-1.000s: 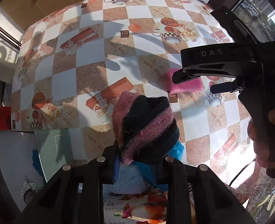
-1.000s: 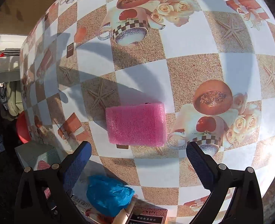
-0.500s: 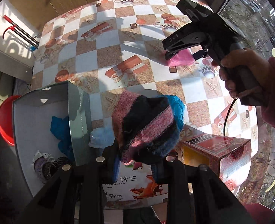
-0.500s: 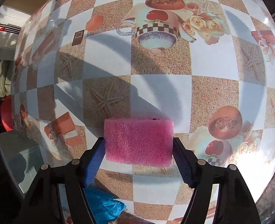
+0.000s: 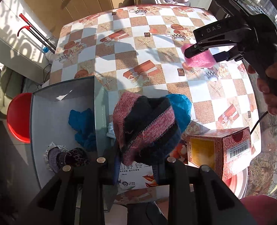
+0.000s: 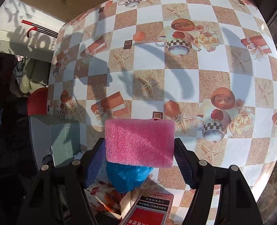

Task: Organize soft objects
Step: 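Lift both held items and carry them over the white box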

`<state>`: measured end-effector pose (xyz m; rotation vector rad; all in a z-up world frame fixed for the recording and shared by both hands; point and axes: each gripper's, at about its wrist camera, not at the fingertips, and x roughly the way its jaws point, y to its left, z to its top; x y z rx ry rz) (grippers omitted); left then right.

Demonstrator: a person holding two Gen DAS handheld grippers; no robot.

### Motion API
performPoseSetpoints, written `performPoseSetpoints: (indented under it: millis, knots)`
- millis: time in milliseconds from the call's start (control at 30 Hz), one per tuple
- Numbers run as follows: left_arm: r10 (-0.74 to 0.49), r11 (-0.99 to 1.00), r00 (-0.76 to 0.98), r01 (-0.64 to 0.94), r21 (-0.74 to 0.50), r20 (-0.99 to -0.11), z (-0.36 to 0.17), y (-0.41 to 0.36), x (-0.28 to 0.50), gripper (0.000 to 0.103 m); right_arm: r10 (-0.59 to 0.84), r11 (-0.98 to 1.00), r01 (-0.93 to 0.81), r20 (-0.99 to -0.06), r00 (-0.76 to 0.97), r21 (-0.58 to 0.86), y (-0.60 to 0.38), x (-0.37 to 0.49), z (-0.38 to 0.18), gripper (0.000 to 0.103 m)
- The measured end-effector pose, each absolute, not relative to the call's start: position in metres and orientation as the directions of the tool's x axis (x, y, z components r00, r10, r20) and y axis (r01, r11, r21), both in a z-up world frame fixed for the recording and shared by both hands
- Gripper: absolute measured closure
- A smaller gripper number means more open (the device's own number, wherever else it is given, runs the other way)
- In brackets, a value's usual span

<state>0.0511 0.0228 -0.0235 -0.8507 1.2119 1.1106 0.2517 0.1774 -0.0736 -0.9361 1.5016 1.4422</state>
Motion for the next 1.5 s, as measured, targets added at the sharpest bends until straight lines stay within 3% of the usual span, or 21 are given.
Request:
performPoseSetpoints:
  millis: [500, 1000, 1500]
  knots:
    - [0.247, 0.208, 0.009, -0.977, 0.044, -0.969, -0.01, 0.006, -0.024, 0.073, 0.027, -0.059, -0.891, -0.892, -0.452, 0.45, 0.105, 0.156, -0.001, 0.03]
    - [0.224, 0.233, -0.045, -0.968, 0.098, -0.974, -0.029, -0.024, -0.109, 0.073, -0.01, -0.067, -0.894, -0.896, -0.443, 0.443, 0.057, 0.038, -0.016, 0.03]
    - [0.222, 0.153, -0.02, -0.987, 0.055, -0.975, -0.032, -0.026, -0.144, 0.073, -0.031, -0.205, -0.907, -0.928, -0.37, 0.368, 0.054, -0.017, -0.01, 0.03]
